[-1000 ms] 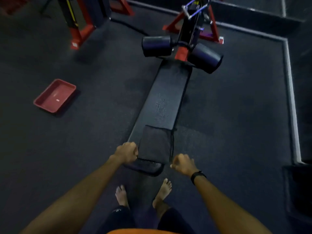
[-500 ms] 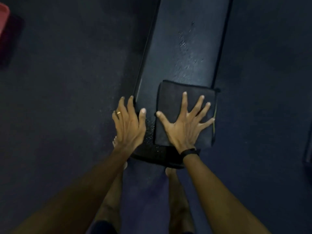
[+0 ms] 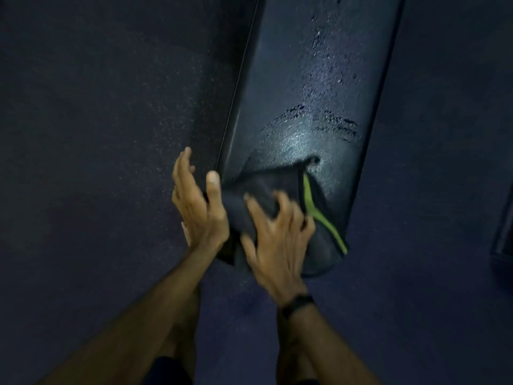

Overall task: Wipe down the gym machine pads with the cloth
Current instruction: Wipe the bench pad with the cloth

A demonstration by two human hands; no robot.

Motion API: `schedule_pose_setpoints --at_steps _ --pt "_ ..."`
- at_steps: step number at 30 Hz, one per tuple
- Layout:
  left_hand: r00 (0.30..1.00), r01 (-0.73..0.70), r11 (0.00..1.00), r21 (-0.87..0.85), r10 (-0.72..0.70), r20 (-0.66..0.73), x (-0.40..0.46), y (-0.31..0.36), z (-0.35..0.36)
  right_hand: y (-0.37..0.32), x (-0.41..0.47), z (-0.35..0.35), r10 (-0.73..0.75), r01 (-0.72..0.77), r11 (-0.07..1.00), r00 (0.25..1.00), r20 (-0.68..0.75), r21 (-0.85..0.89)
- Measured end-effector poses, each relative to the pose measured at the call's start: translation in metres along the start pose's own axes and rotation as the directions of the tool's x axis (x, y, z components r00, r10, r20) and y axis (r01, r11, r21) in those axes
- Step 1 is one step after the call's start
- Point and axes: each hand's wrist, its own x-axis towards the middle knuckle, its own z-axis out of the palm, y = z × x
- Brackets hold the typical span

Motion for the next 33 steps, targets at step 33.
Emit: schedule_pose_setpoints --at_steps 33 --pt "0.999 0.009 0.997 0.078 -0.012 0.038 0.033 -0.013 -0.061 0.018 -0.045 -0.01 -0.107 0.097 0.991 0.989 0.104 0.091"
